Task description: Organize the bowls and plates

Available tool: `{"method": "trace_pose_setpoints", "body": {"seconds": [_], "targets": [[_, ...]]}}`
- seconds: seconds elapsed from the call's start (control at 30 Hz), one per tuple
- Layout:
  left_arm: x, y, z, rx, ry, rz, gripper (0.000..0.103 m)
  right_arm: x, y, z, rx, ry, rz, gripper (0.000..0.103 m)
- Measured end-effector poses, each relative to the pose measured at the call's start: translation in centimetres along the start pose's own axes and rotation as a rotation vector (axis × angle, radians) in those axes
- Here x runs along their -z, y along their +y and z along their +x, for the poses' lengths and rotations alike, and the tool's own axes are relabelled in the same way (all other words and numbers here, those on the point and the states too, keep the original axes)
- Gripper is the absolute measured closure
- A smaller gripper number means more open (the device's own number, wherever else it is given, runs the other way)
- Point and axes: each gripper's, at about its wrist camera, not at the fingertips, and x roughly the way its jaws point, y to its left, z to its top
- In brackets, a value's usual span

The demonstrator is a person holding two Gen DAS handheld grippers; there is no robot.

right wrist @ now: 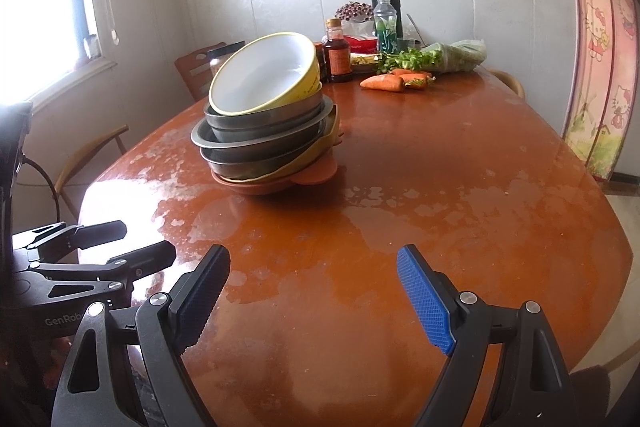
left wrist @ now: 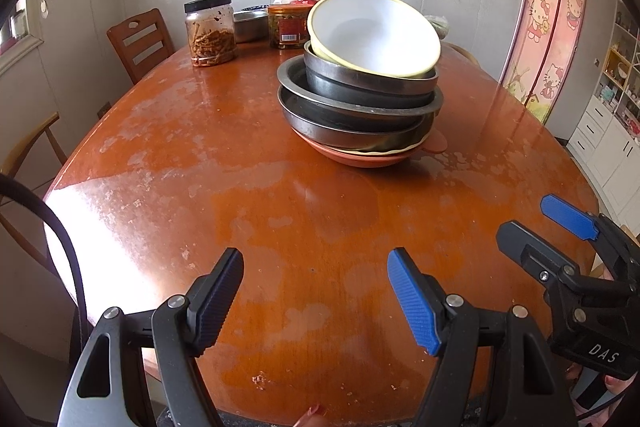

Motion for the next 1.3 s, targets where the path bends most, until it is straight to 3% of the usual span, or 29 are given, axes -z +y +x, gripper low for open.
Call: {"method": "trace_pose_setpoints", "body": {"seconds": [1.3], "targets": [[-0.36,0.60,0.32,0.005,0.007,-0.017,0.029,-0.54,-0.17,0.15,-0.011,0.007,0.002,0.016]]}}
